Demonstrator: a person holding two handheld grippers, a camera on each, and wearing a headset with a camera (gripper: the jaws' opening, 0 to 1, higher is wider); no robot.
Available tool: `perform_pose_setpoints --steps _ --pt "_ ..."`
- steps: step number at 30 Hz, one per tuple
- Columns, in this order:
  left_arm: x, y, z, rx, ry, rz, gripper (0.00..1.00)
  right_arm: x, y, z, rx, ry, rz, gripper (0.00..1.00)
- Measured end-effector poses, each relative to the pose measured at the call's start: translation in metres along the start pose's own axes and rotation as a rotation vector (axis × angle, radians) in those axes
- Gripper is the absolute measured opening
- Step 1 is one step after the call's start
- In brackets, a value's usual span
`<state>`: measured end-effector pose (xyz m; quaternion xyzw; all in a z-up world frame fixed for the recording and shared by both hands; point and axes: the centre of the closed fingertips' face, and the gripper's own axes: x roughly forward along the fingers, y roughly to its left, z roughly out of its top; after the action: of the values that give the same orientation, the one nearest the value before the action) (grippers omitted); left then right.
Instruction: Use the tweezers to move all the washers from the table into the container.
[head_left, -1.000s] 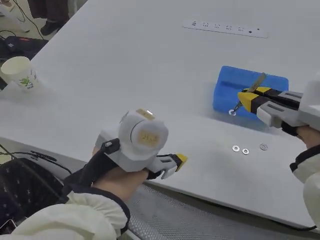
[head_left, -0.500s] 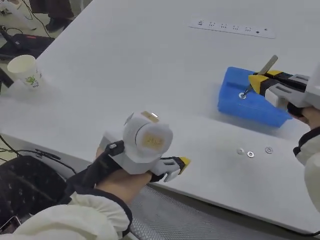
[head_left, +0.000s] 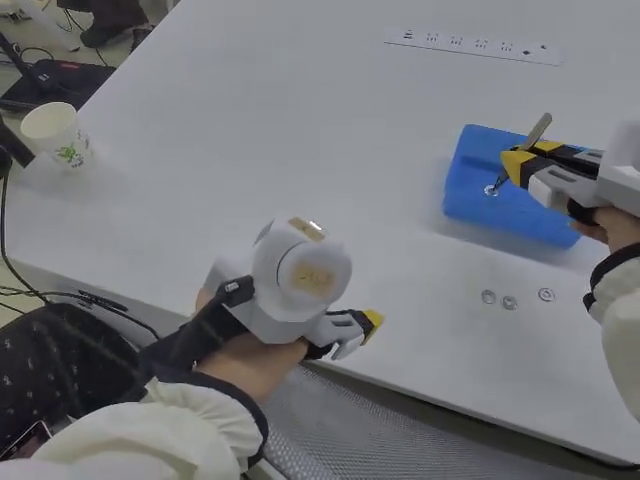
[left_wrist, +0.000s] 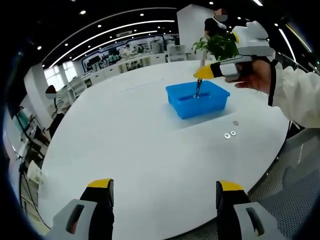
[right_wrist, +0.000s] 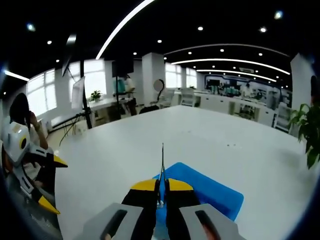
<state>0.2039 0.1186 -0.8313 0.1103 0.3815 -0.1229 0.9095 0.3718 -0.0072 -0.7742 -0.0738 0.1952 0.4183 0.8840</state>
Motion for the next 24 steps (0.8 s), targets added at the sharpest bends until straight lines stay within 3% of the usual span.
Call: perform_pose_setpoints --steps 12,24 --pt "0.001 0.002 -0.001 -0.001 0.006 0.009 0.85 0.013 -0.003 -0.011 0.037 0.018 -0.007 0.02" --pt "0.002 0.002 0.000 -0.006 0.006 0.009 0.85 0.021 -0.007 -0.024 0.023 0.053 -0.016 0.02"
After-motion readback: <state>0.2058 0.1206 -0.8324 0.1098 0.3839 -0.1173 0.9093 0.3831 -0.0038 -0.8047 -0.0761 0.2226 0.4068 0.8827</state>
